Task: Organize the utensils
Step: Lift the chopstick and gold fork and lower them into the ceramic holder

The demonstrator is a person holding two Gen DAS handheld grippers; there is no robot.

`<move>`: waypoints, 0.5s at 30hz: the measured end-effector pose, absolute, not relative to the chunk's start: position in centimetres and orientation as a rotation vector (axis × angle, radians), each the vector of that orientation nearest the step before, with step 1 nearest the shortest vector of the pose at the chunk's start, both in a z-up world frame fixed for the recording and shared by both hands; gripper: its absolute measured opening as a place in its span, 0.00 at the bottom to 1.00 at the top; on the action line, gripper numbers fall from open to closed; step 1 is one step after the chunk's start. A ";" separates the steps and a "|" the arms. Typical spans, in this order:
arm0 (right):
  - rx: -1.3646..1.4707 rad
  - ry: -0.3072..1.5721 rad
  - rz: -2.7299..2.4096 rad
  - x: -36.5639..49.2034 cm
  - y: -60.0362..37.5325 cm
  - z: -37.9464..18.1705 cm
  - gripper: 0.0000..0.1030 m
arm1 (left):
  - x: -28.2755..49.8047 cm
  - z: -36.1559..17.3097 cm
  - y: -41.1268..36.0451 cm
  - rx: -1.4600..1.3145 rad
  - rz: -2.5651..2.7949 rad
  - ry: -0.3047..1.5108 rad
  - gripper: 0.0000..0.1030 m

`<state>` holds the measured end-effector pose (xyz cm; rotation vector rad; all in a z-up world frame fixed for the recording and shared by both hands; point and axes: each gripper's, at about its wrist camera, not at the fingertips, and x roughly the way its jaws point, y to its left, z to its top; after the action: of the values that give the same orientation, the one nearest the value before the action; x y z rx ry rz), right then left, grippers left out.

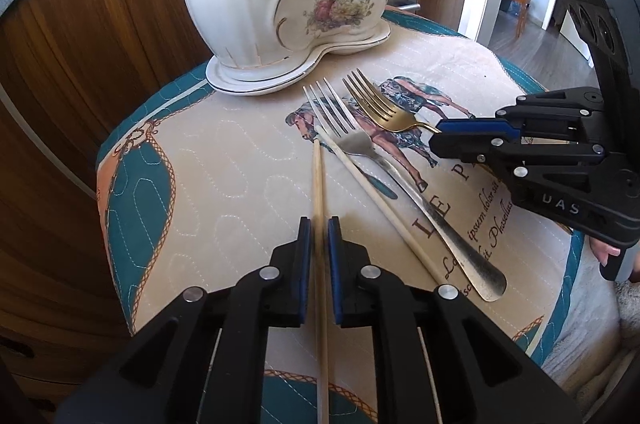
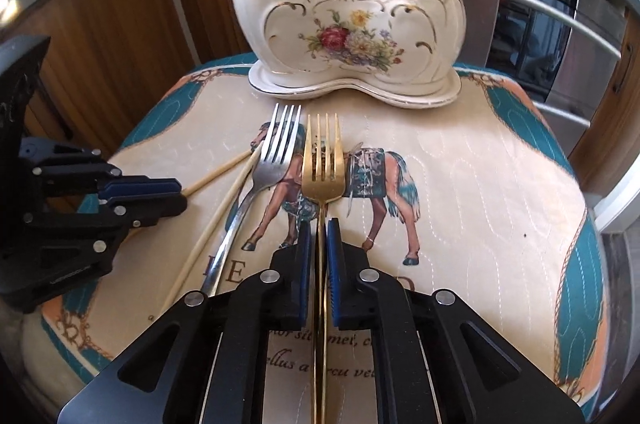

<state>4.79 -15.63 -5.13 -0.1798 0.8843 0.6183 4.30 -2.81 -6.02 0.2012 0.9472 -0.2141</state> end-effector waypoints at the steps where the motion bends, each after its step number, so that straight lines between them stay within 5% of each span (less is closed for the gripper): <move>1: -0.191 0.876 0.616 4.8 -15.4 -5.1 0.09 | 4.3 -6.0 -2.8 0.198 -0.214 0.948 0.10; 15: -0.058 0.686 0.658 3.4 -17.7 -1.2 0.06 | 2.8 -2.8 -1.8 0.133 -0.249 0.799 0.05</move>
<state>3.42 -17.71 -1.22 -0.0581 0.6863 0.6579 2.80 -1.80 -2.82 0.1326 0.7992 -0.2491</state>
